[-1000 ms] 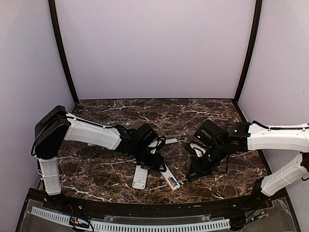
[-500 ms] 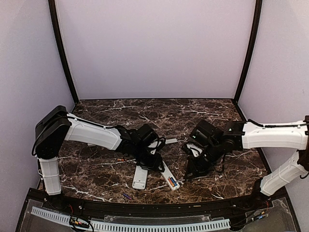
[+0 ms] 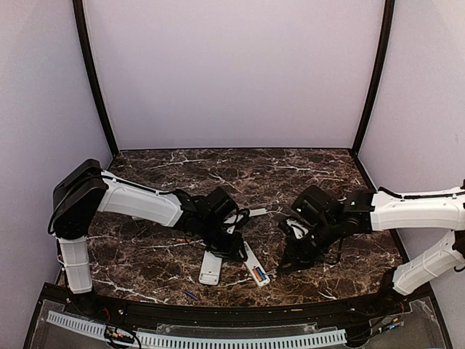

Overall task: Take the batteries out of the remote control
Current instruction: Adjust the remote control without the battery cover at the center of the board.

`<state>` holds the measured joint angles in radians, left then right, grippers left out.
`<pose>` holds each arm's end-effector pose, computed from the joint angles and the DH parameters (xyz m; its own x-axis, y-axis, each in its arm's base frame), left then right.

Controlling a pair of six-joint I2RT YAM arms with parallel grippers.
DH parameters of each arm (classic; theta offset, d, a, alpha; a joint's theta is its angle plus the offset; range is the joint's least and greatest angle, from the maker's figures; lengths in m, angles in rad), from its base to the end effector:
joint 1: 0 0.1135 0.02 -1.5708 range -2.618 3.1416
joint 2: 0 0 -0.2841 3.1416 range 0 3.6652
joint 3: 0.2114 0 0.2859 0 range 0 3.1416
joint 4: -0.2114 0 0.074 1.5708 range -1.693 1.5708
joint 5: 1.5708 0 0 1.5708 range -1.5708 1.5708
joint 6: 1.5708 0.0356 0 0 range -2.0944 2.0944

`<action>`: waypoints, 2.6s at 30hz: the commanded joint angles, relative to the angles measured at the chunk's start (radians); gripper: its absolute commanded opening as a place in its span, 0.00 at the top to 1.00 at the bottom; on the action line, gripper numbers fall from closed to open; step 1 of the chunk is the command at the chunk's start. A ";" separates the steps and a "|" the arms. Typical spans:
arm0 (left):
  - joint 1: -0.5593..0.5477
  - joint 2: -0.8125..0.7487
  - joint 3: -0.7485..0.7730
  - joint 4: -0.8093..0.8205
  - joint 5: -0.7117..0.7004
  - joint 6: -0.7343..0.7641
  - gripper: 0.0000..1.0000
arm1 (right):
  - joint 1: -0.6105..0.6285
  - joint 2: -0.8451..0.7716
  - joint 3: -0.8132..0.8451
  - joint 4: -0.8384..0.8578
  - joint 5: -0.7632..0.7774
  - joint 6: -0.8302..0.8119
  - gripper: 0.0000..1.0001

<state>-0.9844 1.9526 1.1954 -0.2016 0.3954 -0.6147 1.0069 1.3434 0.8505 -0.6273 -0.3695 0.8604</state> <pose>0.2274 -0.3671 0.1413 -0.8839 0.3688 -0.2875 0.4668 0.6598 -0.5889 0.1373 0.2412 0.2144 -0.9750 -0.2191 -0.0375 -0.2040 0.8151 0.5422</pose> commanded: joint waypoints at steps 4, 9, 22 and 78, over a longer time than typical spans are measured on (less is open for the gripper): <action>0.003 0.021 -0.029 -0.013 -0.002 -0.001 0.77 | 0.000 0.012 -0.163 0.318 -0.077 0.087 1.00; 0.002 0.025 -0.031 -0.008 0.006 -0.006 0.79 | -0.021 -0.046 -0.236 0.466 -0.136 0.140 1.00; 0.002 0.026 -0.028 -0.018 0.010 -0.013 0.79 | -0.053 -0.166 -0.304 0.592 -0.184 0.205 1.00; 0.059 -0.350 -0.103 -0.047 -0.065 0.058 0.43 | -0.063 -0.084 0.014 0.076 0.255 0.082 1.00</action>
<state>-0.9394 1.6527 1.1114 -0.2050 0.3588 -0.5838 0.9390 1.3426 0.8726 -0.4202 -0.2161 0.9073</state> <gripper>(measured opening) 0.564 0.085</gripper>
